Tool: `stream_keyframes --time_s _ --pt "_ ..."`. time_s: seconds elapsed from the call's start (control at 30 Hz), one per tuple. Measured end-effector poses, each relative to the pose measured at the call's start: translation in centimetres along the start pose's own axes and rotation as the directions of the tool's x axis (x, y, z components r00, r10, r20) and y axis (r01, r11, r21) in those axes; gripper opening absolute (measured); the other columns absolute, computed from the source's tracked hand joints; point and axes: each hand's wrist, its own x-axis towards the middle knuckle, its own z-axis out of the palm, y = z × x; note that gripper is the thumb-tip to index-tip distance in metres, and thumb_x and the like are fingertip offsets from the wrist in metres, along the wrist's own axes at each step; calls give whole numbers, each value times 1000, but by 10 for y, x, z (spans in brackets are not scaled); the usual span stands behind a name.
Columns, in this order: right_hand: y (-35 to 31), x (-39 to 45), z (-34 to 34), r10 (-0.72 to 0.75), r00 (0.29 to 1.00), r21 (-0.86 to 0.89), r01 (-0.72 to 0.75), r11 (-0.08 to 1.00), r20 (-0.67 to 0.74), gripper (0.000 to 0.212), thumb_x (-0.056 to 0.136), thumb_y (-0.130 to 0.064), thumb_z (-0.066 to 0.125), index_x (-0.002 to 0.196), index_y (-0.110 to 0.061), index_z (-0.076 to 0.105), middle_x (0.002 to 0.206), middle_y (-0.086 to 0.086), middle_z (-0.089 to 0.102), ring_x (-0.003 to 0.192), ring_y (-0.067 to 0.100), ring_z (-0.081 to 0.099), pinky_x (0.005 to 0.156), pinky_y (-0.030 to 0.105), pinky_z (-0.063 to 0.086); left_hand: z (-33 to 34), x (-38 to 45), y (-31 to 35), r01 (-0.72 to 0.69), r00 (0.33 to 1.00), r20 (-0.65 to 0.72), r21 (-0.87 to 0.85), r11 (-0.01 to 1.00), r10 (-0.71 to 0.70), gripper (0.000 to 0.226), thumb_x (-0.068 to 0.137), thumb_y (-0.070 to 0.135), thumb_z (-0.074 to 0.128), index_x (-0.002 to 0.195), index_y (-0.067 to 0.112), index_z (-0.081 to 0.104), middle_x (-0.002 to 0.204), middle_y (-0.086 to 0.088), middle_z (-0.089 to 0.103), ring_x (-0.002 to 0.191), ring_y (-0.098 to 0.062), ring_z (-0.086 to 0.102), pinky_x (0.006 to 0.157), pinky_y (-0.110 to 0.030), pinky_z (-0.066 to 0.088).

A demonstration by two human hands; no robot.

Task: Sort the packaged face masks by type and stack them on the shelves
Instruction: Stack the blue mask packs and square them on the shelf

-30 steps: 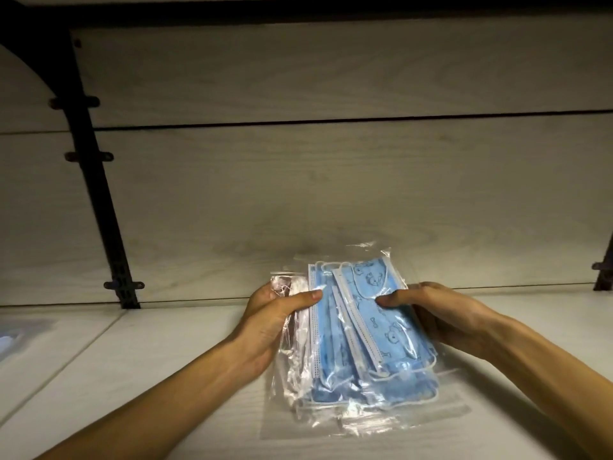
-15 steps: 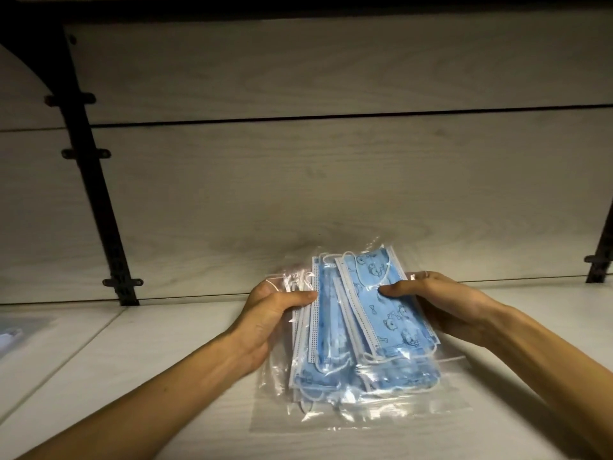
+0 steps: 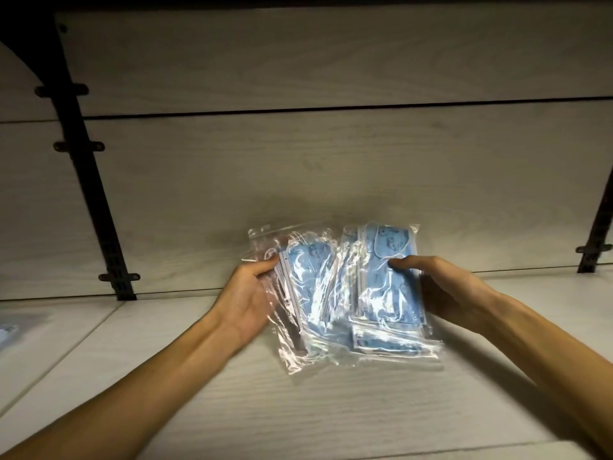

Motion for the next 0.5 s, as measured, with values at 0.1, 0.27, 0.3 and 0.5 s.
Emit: stream_keyframes --time_s 0.1,0.27,0.3,0.5 --pt "4 -4 11 3 996 -30 0 1000 94 36 86 -27 71 118 -11 67 113 -9 68 103 6 62 111 31 36 3 -4 1 9 999 52 -51 999 -7 34 98 4 48 129 4 60 119 -18 73 106 -27 72 106 -47 48" --pt "10 -3 19 62 985 -37 -57 998 159 55 86 -25 75 130 3 57 122 12 59 110 24 56 120 43 29 5 -5 2 9 996 92 -105 994 0 49 89 -5 49 137 2 54 134 -21 64 122 -31 61 113 -47 42" --pt "10 -3 19 55 987 -62 -46 997 148 57 85 -27 77 128 4 57 116 16 59 104 25 57 115 43 34 5 -5 2 17 996 85 -94 995 -9 47 87 -4 51 134 0 56 132 -21 65 116 -29 64 109 -46 45" --pt "0 -1 3 -84 994 -124 74 989 -76 50 79 -31 82 113 3 67 92 19 71 77 37 62 73 42 51 7 -7 7 59 996 72 -89 994 -52 54 91 31 51 135 0 60 124 -19 69 102 -34 69 94 -45 51"
